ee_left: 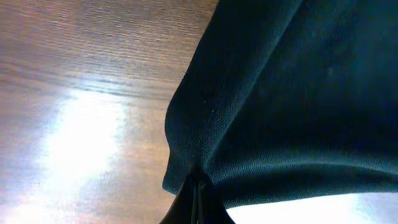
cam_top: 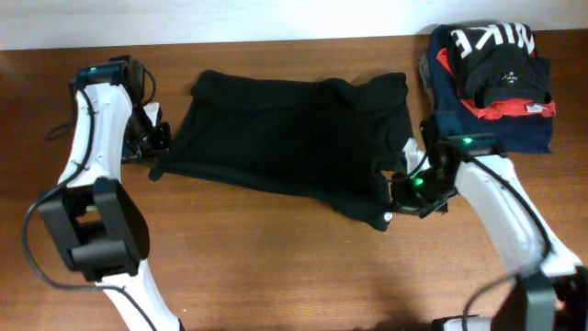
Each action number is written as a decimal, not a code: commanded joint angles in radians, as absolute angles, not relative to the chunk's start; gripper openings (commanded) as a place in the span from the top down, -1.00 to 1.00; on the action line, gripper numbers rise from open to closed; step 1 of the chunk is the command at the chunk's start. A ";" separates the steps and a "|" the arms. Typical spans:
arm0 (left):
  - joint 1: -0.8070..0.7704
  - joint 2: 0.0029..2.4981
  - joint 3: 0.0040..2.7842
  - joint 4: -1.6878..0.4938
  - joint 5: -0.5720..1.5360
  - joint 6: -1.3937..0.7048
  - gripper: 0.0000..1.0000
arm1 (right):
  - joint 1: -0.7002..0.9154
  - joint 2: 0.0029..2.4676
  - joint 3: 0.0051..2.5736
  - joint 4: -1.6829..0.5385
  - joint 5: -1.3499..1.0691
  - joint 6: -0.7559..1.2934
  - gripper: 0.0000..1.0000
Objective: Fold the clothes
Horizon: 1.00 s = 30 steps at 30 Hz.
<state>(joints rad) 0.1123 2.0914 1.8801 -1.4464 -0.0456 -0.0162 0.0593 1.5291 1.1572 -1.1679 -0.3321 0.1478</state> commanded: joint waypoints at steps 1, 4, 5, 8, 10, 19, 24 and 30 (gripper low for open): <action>0.085 1.937 1.879 -1.464 -0.037 0.000 0.99 | 0.051 1.459 1.207 -1.205 -0.336 0.134 0.92; 0.064 1.868 1.879 -1.472 -0.037 0.000 0.99 | 0.051 1.422 1.224 -1.234 -0.329 0.134 0.92; 0.059 1.853 1.879 -1.475 -0.037 0.000 0.99 | 0.051 1.414 1.225 -1.238 -0.328 0.134 0.93; 0.044 1.802 1.879 -1.488 -0.041 0.000 0.99 | 0.051 1.383 1.225 -1.254 -0.324 0.134 0.92; 0.041 1.777 1.879 -1.499 -0.041 0.000 0.99 | 0.051 1.368 1.225 -1.269 -0.317 0.134 0.92; 0.042 1.748 1.875 -1.520 -0.056 -0.001 0.99 | 0.009 1.311 1.257 -1.280 -0.205 0.135 0.92; 0.042 1.748 1.818 -1.448 -0.098 -0.017 0.99 | -0.070 1.330 1.262 -1.137 -0.217 0.134 0.93; 0.042 1.748 1.652 -1.313 -0.098 -0.062 0.99 | -0.077 1.402 1.262 -1.002 -0.264 0.085 0.93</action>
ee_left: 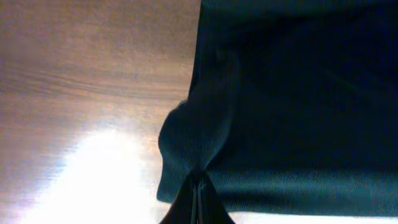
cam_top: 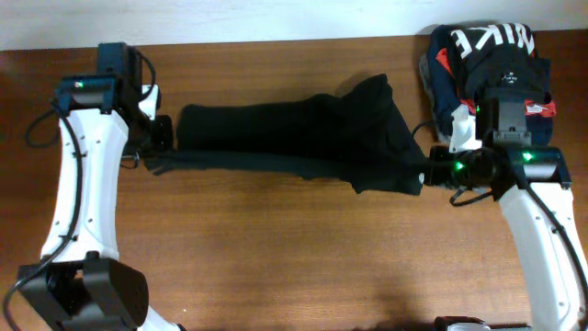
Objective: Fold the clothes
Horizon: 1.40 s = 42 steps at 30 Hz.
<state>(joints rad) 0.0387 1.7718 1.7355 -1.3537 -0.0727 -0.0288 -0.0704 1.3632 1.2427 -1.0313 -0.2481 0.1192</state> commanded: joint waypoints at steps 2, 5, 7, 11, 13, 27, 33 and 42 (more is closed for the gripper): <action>0.042 1.748 1.592 -1.270 -0.098 -0.069 0.99 | -0.077 1.431 1.262 -0.970 -0.270 0.082 0.92; 0.042 1.748 1.517 -1.224 -0.098 -0.080 0.99 | -0.077 1.462 1.262 -0.937 -0.286 0.078 0.92; 0.042 1.748 1.496 -1.219 -0.098 -0.080 0.99 | -0.077 1.461 1.265 -0.932 -0.308 0.078 0.92; 0.042 1.714 1.495 -1.222 -0.090 -0.083 0.99 | -0.077 1.440 1.354 -1.019 -0.322 0.073 0.92; 0.042 1.649 1.495 -1.220 -0.090 -0.090 0.99 | -0.077 1.433 1.465 -1.134 -0.313 0.052 0.92; 0.042 1.267 1.539 -0.822 -0.101 -0.085 0.99 | -0.080 1.431 1.937 -1.300 -0.248 -0.012 0.92; 0.042 1.241 1.655 -0.810 -0.101 -0.064 0.99 | -0.080 1.431 2.123 -1.374 -0.218 -0.023 0.92; 0.042 1.239 1.843 -0.895 -0.140 -0.022 0.99 | -0.080 1.431 2.250 -1.420 -0.198 -0.028 0.92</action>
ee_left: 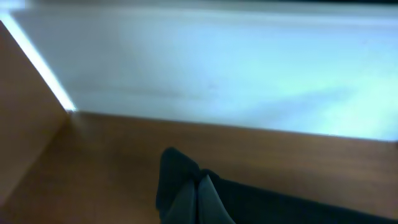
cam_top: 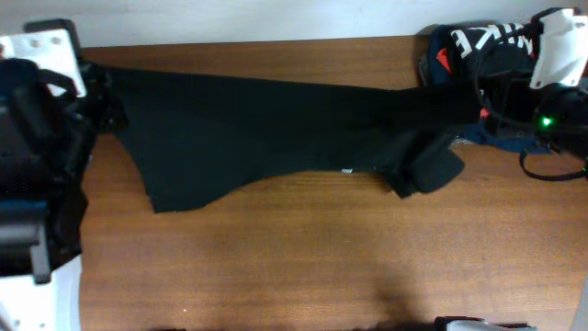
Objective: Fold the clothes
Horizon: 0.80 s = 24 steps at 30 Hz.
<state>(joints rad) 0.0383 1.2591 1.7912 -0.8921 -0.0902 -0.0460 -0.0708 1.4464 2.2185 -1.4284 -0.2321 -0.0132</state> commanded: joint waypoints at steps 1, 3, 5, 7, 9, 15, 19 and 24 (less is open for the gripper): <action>0.042 1.239 1.848 -0.891 -0.147 -0.022 0.99 | -0.080 1.431 2.250 -1.410 -0.197 -0.030 0.93; 0.042 1.241 1.848 -0.880 -0.163 -0.022 0.99 | -0.080 1.436 2.250 -1.384 -0.197 -0.030 0.93; 0.042 1.250 1.848 -0.859 -0.194 -0.021 0.99 | -0.080 1.449 2.250 -1.338 -0.198 -0.033 0.92; 0.042 1.263 1.848 -0.826 -0.216 -0.009 0.99 | -0.080 1.464 2.250 -1.290 -0.198 -0.046 0.92; 0.042 1.280 1.848 -0.780 -0.225 -0.002 0.99 | -0.080 1.481 2.250 -1.242 -0.198 -0.045 0.92; 0.042 1.296 1.857 -0.692 -0.229 0.010 0.99 | -0.079 1.494 2.253 -1.182 -0.198 -0.045 0.92; 0.042 1.294 1.891 -0.700 -0.229 0.016 0.99 | -0.079 1.491 2.275 -1.196 -0.198 -0.045 0.92; 0.042 1.289 1.924 -0.740 -0.229 0.017 0.99 | -0.079 1.479 2.313 -1.231 -0.198 -0.045 0.93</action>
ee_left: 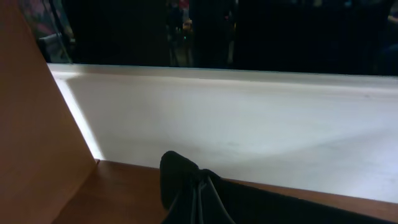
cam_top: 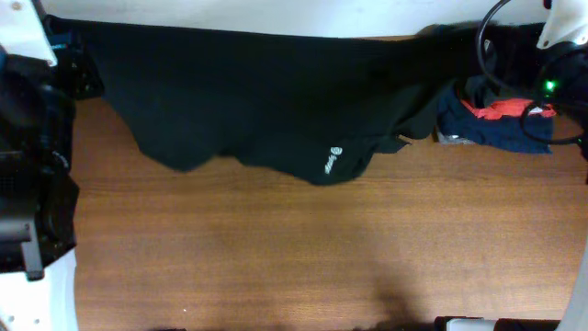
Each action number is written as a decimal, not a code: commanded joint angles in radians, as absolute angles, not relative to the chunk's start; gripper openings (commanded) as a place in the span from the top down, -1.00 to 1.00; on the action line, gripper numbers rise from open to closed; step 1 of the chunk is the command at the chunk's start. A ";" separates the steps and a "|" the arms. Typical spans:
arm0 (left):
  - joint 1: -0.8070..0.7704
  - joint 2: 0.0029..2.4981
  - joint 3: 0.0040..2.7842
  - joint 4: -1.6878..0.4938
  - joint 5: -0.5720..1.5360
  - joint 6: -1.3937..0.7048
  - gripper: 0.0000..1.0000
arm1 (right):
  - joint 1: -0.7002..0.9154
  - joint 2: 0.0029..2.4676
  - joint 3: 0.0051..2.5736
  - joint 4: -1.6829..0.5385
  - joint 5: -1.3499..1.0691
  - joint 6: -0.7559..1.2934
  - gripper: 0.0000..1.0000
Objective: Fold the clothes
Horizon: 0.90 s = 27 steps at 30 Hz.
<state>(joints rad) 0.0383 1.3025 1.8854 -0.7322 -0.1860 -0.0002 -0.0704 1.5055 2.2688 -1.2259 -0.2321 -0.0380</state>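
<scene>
A black garment [cam_top: 257,92] hangs stretched in the air across the far side of the table, with a small white logo [cam_top: 333,164] on its drooping lower edge. My left gripper [ee_left: 199,200] is shut on a bunched corner of the garment [ee_left: 180,177], which it holds high at the far left [cam_top: 83,60]. The cloth's right end runs up to my right arm [cam_top: 560,28] at the top right. That gripper's fingers are lost against the dark cloth, but the stretched cloth is held there.
A pile of clothes [cam_top: 501,119], navy with a red piece, lies at the far right under the garment's right end. The wooden table [cam_top: 276,257] spreads below. A white wall [ee_left: 249,118] stands behind the table. My left arm [cam_top: 32,165] fills the left edge.
Both arms have risen further with the garment. The cloth now hangs wider and nearer the camera, its logo showing, and covers the top of the clothes pile.
At first the garment lay crumpled on the table, each gripper shut on one of its near corners. Then the corners were pulled apart into a long band. Later it was lifted off the table toward the back, and now it hangs spread between the raised arms.
</scene>
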 commanded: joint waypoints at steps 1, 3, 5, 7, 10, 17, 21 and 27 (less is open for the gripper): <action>0.042 1.286 1.925 -0.745 -0.229 0.017 0.99 | -0.079 1.476 2.320 -1.239 -0.198 -0.045 0.92; 0.042 1.277 1.926 -0.754 -0.229 0.017 0.99 | -0.079 1.467 2.335 -1.262 -0.198 -0.045 0.92; 0.042 1.265 1.926 -0.765 -0.229 0.016 0.99 | -0.079 1.452 2.345 -1.284 -0.198 -0.045 0.92; 0.042 1.249 1.926 -0.777 -0.229 0.016 0.99 | -0.079 1.434 2.347 -1.299 -0.198 -0.045 0.92; 0.042 1.231 1.926 -0.788 -0.229 0.016 0.99 | -0.079 1.409 2.347 -1.306 -0.198 -0.045 0.92; 0.042 1.225 1.926 -0.815 -0.227 0.016 0.99 | -0.079 1.384 2.347 -1.338 -0.198 -0.045 0.92; 0.042 1.233 1.926 -0.827 -0.224 0.015 0.99 | -0.079 1.386 2.347 -1.360 -0.200 -0.045 0.92; 0.042 1.275 1.926 -0.827 -0.177 0.015 0.99 | -0.079 1.398 2.347 -1.362 -0.279 -0.045 0.92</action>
